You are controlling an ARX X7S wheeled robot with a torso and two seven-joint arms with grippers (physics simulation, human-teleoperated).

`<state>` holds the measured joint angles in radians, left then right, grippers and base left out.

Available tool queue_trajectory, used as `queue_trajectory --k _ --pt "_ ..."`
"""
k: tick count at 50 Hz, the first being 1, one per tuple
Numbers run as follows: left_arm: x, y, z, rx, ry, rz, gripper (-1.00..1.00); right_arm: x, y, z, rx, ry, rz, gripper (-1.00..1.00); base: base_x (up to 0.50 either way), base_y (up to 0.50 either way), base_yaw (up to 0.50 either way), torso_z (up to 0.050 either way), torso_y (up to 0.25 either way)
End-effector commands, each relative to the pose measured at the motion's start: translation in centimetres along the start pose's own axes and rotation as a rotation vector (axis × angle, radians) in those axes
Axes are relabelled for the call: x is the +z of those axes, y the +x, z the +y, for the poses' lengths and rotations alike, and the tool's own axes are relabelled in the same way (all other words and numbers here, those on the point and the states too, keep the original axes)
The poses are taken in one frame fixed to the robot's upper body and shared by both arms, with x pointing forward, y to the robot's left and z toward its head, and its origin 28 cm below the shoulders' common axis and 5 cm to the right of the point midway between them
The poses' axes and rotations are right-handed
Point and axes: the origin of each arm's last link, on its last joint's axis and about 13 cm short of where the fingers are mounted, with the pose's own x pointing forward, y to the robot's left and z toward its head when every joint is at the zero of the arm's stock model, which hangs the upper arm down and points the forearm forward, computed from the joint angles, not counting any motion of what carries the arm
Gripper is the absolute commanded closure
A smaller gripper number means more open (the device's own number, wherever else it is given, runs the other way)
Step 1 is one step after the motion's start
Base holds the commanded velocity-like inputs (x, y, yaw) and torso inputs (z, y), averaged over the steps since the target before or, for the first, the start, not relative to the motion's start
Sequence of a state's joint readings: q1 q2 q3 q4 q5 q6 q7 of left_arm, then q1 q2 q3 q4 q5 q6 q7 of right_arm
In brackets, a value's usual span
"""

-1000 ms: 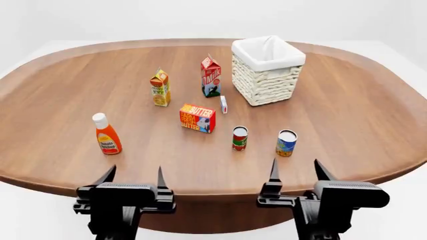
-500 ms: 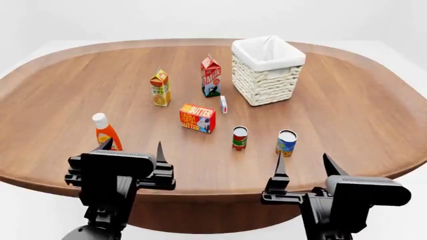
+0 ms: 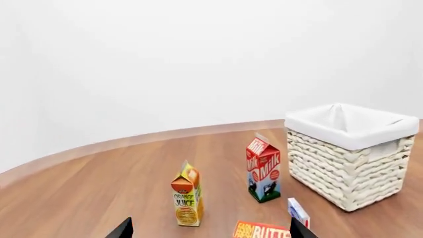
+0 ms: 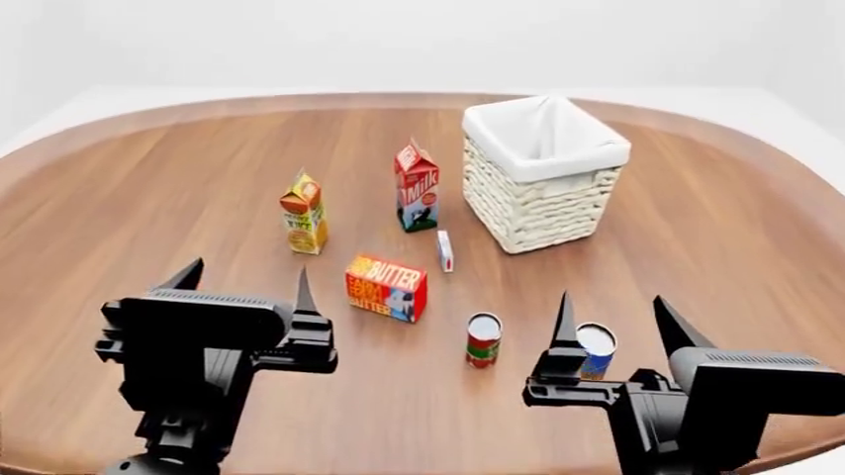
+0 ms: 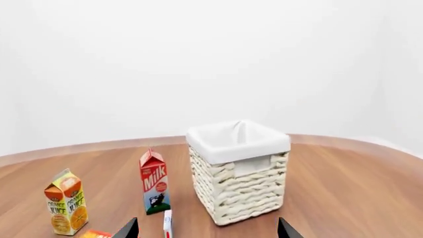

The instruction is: Pick up the cream cheese box and the butter, and put them in the basket.

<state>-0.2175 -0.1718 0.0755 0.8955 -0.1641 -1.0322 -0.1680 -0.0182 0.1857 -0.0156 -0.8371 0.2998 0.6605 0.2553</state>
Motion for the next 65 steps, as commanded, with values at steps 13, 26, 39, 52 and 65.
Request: queue_trajectory --k 13,26,39,52,65 --pt "0.71 -0.67 0.16 0.006 0.010 -0.032 -1.00 0.98 -0.67 0.36 0.059 0.044 -0.084 -1.00 0.50 0.00 0.00 0.000 0.000" --pt "0.63 -0.65 0.03 -0.001 0.011 -0.031 -1.00 0.73 -0.50 0.35 0.048 0.028 -0.082 -1.00 0.50 0.00 0.00 0.000 0.001" --pt "0.62 -0.66 0.07 0.001 0.012 -0.031 -1.00 0.57 -0.41 0.42 0.028 0.009 -0.070 -1.00 0.37 0.00 0.00 0.000 0.001" --pt "0.75 -0.73 0.07 -0.001 0.013 -0.033 -1.00 0.70 -0.49 0.44 0.017 0.002 -0.081 -1.00 0.00 0.00 0.00 0.000 0.001" --pt "0.63 -0.69 -0.02 -0.005 0.015 -0.032 -1.00 0.62 -0.31 0.28 0.007 0.028 -0.080 -1.00 0.42 0.00 0.00 0.000 0.000"
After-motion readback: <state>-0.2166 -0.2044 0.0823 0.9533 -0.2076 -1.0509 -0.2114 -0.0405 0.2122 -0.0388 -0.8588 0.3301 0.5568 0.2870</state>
